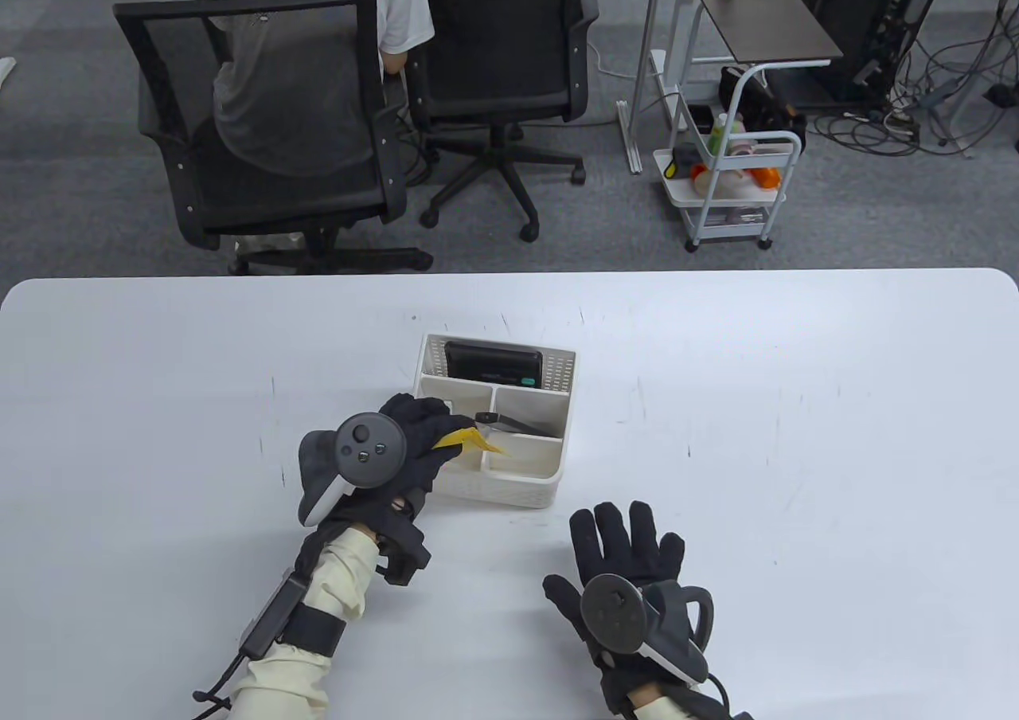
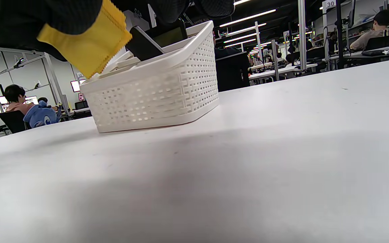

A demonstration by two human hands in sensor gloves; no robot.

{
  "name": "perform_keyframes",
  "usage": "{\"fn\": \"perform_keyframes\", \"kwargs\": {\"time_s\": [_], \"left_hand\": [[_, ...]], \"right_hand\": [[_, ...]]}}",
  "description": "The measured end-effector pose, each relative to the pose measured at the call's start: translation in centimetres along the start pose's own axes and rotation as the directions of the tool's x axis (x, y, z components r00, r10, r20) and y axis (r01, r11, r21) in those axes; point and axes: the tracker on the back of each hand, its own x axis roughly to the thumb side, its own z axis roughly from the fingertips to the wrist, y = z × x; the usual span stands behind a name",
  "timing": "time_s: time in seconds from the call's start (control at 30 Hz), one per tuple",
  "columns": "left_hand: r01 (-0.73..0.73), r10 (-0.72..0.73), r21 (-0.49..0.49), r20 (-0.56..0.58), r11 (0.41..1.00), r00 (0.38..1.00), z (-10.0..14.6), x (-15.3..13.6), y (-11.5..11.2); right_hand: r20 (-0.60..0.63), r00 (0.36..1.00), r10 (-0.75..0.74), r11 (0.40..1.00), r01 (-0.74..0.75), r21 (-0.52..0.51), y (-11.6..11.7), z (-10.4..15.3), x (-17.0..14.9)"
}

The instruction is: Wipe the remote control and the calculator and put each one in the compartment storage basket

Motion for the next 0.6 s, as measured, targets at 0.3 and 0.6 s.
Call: {"fn": "perform_keyframes", "kwargs": {"time_s": [0.3, 0.6], "left_hand": [[0.449, -0.452, 0.144, -0.014, 0.882, 0.892, -0.2, -0.4, -2.6], [0.483, -0.484, 0.033, 0.054, 0.875, 0.874, 0.7, -0.8, -4.6]], "right_hand": [[-0.012, 1.0, -0.015, 0.999, 0.016, 0.039, 0.3, 0.0, -0.1], [-0.04, 0.999, -0.019, 0.999, 0.021, 0.038, 0.3, 0.0, -0.4]]}}
